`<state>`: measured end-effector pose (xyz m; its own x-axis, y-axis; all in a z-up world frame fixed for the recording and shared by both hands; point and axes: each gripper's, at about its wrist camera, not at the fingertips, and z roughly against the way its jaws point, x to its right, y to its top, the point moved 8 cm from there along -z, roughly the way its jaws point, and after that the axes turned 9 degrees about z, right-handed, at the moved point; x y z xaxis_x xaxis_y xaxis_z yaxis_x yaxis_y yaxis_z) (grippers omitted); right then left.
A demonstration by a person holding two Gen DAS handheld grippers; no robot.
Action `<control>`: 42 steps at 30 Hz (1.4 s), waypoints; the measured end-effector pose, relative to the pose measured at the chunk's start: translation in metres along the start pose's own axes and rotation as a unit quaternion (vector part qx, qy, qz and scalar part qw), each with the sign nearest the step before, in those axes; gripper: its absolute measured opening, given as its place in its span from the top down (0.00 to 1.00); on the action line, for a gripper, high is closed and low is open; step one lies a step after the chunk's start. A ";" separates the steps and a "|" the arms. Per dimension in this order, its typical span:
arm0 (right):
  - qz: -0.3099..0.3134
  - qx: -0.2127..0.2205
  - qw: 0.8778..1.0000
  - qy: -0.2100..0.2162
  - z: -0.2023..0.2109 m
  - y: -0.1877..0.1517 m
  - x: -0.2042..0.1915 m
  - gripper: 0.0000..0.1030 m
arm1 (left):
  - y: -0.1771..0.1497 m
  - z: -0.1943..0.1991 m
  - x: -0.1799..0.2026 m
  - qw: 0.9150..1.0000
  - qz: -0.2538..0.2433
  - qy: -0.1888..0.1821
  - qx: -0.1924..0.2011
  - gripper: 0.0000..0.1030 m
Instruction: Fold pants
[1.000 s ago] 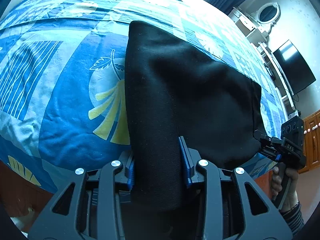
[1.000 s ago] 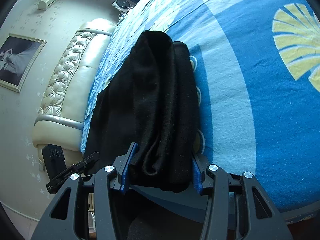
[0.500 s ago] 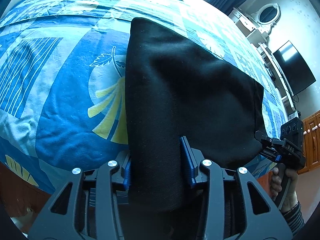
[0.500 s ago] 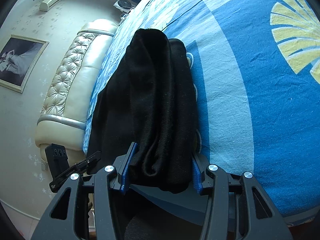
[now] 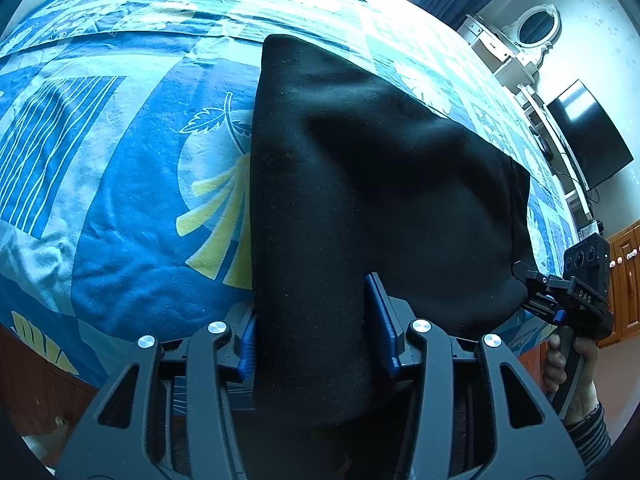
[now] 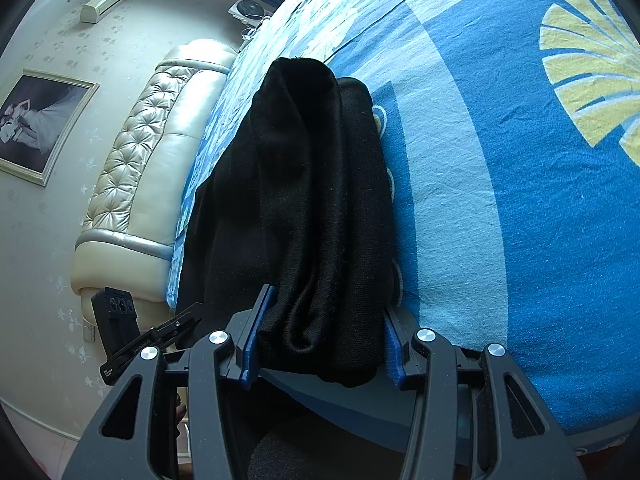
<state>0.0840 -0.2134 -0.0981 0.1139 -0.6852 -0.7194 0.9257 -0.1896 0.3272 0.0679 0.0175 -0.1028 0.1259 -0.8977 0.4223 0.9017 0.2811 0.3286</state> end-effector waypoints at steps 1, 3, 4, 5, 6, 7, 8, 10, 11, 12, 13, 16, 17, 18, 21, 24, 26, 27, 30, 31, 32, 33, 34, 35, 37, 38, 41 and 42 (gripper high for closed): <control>0.000 0.001 1.000 0.000 0.000 0.001 -0.001 0.53 | 0.000 0.000 0.000 1.000 -0.001 0.001 0.001 0.54; 0.000 0.001 1.000 0.002 0.001 0.001 -0.001 0.53 | 0.001 0.000 0.000 1.000 -0.004 0.005 0.004 0.49; -0.001 0.002 1.000 0.006 0.003 0.002 -0.001 0.52 | 0.001 0.000 0.000 1.000 -0.006 0.004 0.006 0.48; -0.003 0.004 1.000 0.012 0.005 0.003 0.000 0.49 | 0.001 0.000 0.000 1.000 -0.007 0.000 0.009 0.44; -0.005 0.005 1.000 0.016 0.006 0.003 0.000 0.47 | 0.001 0.000 0.001 1.000 -0.010 -0.008 0.009 0.37; -0.006 0.005 1.000 0.021 0.008 0.003 -0.001 0.46 | 0.000 0.001 0.002 1.000 -0.012 -0.016 0.008 0.34; -0.006 0.005 1.000 0.024 0.009 0.004 -0.001 0.44 | -0.001 0.001 0.004 1.000 -0.014 -0.025 0.006 0.28; -0.006 0.003 1.000 0.027 0.013 0.006 -0.003 0.39 | 0.000 0.006 0.006 0.999 -0.016 -0.046 0.001 0.24; -0.005 0.004 1.000 0.027 0.018 0.007 -0.001 0.36 | 0.001 0.008 0.007 0.998 -0.013 -0.057 0.000 0.23; -0.004 0.007 1.000 0.025 0.021 0.009 0.000 0.33 | 0.004 0.011 0.006 0.997 -0.002 -0.075 -0.004 0.22; -0.002 0.013 1.000 0.020 0.026 0.012 0.002 0.32 | 0.007 0.014 0.004 0.996 0.010 -0.091 -0.009 0.22; -0.010 0.025 0.999 0.019 0.034 0.022 0.007 0.28 | 0.016 0.019 -0.005 0.989 0.054 -0.135 -0.019 0.22; -0.015 0.029 0.999 0.020 0.036 0.025 0.010 0.28 | 0.020 0.022 -0.009 0.986 0.068 -0.151 -0.018 0.21; -0.020 0.032 0.999 0.023 0.036 0.028 0.011 0.28 | 0.024 0.027 -0.013 0.982 0.082 -0.167 -0.018 0.19; -0.023 0.032 0.999 0.028 0.029 0.039 0.012 0.28 | 0.035 0.039 -0.019 0.973 0.103 -0.207 -0.016 0.16; -0.012 0.028 0.999 0.021 0.019 0.052 0.013 0.27 | 0.051 0.037 -0.028 0.979 0.094 -0.182 0.004 0.14; -0.008 0.028 0.999 0.018 0.008 0.065 0.012 0.26 | 0.059 0.028 -0.031 0.980 0.093 -0.173 0.002 0.14; -0.008 0.029 0.999 0.021 0.005 0.070 0.011 0.26 | 0.064 0.020 -0.032 0.981 0.094 -0.172 -0.004 0.14; -0.013 0.029 0.999 0.026 -0.013 0.092 0.009 0.25 | 0.079 -0.003 -0.028 0.982 0.089 -0.169 -0.015 0.14; -0.013 0.029 0.999 0.025 -0.016 0.096 0.009 0.25 | 0.084 -0.011 -0.027 0.982 0.087 -0.165 -0.016 0.14; -0.013 0.028 0.999 0.025 -0.021 0.102 0.009 0.25 | 0.088 -0.017 -0.026 0.983 0.085 -0.162 -0.017 0.14; -0.013 0.026 0.999 0.027 -0.025 0.106 0.008 0.25 | 0.093 -0.025 -0.023 0.983 0.083 -0.165 -0.022 0.14; -0.013 0.024 0.999 0.030 -0.030 0.111 0.007 0.24 | 0.096 -0.031 -0.022 0.982 0.082 -0.166 -0.027 0.14; -0.014 0.021 0.999 0.036 -0.033 0.114 0.008 0.23 | 0.101 -0.039 -0.019 0.982 0.081 -0.168 -0.033 0.14; -0.014 0.015 0.999 0.046 -0.040 0.119 0.006 0.21 | 0.104 -0.045 -0.014 0.983 0.068 -0.169 -0.036 0.15; -0.012 0.014 0.999 0.047 -0.042 0.121 0.006 0.21 | 0.106 -0.048 -0.013 0.984 0.058 -0.163 -0.035 0.20; 0.010 0.010 0.999 0.041 -0.048 0.121 0.001 0.27 | 0.106 -0.053 -0.007 0.988 0.024 -0.147 -0.040 0.50; 0.017 0.006 0.999 0.035 -0.050 0.121 0.002 0.39 | 0.105 -0.053 -0.004 0.988 0.016 -0.148 -0.043 0.56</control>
<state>0.2140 -0.2025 -0.0902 0.1712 -0.6410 -0.7482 0.9165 -0.1750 0.3597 0.1844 0.0323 -0.1149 0.0390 -0.7469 0.6638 0.9324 0.2660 0.2445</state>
